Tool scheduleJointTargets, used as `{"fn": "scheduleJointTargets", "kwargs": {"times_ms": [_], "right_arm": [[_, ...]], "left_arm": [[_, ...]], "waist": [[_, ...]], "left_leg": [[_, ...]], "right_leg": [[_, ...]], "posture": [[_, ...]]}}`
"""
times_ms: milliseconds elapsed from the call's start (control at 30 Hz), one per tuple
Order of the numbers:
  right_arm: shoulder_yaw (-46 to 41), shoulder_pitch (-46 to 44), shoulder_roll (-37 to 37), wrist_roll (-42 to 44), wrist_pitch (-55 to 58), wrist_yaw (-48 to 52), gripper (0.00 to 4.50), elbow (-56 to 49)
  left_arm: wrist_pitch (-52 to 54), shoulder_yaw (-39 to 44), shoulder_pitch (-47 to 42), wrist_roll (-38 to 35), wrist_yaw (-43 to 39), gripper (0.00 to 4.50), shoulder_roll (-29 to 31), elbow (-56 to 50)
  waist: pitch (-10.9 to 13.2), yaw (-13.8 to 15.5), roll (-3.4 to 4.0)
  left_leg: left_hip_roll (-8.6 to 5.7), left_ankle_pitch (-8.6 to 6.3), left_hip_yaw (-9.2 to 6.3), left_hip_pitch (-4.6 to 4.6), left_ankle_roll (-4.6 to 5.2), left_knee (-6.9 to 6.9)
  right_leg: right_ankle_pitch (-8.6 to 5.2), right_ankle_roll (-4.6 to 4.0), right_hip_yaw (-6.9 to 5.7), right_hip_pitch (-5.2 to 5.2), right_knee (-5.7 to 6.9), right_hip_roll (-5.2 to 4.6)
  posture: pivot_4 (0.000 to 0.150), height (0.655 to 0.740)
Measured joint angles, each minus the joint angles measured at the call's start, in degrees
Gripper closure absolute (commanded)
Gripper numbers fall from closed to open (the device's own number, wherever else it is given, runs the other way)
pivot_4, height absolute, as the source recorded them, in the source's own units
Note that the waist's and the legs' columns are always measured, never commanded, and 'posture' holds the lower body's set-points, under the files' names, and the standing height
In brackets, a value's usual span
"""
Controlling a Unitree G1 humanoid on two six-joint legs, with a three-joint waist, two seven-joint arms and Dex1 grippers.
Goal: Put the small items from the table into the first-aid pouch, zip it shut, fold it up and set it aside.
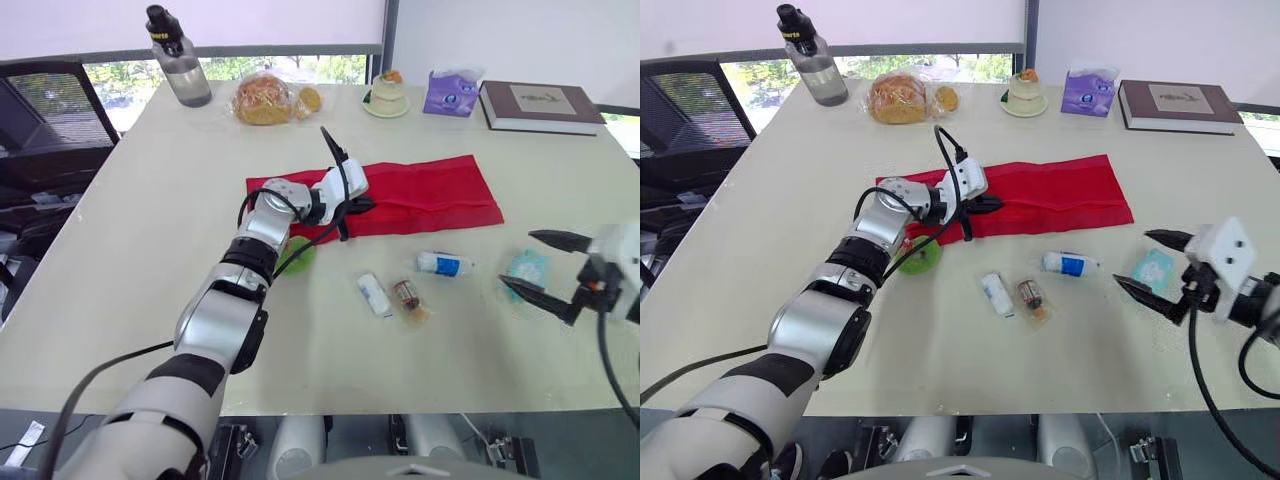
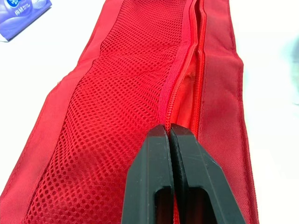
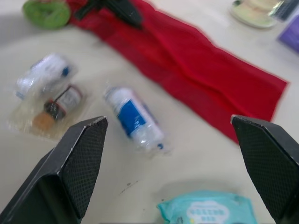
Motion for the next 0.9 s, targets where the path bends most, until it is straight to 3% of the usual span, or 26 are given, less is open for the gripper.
{"fn": "scheduleJointTargets", "kwargs": {"times_ms": [133, 367, 667, 900], "right_arm": [[11.4, -10.3, -1.9, -7.0, -0.4, 3.9, 0.0, 7.5], [28.0, -25.2, 2.0, -17.0, -0.4, 8.4, 0.0, 16.4], [37.4, -37.2, 3.9, -25.7, -4.9, 17.5, 0.0, 27.5], [40.1, -43.3, 6.4, -29.5, -8.1, 24.1, 2.97, 33.9]], "left_arm": [[0.0, -0.2, 0.2, 0.1, 0.0, 4.42, -0.3, -0.4], [0.0, -1.0, 0.5, 0.9, 0.4, 4.42, -1.0, -1.9], [1.1, -1.3, 1.3, 1.0, 1.0, 4.42, -1.8, -3.1], [1.2, -1.7, 1.4, 1.0, 1.2, 4.5, -2.3, -3.9]], "waist": [[0.0, -0.1, 0.0], [0.0, 0.2, 0.03], [0.0, 0.1, 0.04], [0.0, 0.1, 0.05]], "left_leg": [[0.0, 0.0, 0.0, -0.02, 0.0, 0.11], [0.0, 0.0, -0.01, -0.13, 0.0, 0.27], [0.0, 0.0, -0.03, -0.14, 0.0, 0.33], [0.0, 0.0, -0.02, -0.14, 0.0, 0.33]], "right_leg": [[0.0, 0.0, 0.01, -0.01, 0.04, 0.0], [0.0, 0.0, -0.03, -0.02, 0.04, -0.01], [0.01, 0.0, -0.05, -0.02, 0.08, -0.01], [0.02, 0.0, -0.05, -0.02, 0.09, -0.01]], "posture": [[0.15, 0.74], [0.15, 0.74], [0.15, 0.74], [0.15, 0.74]]}}
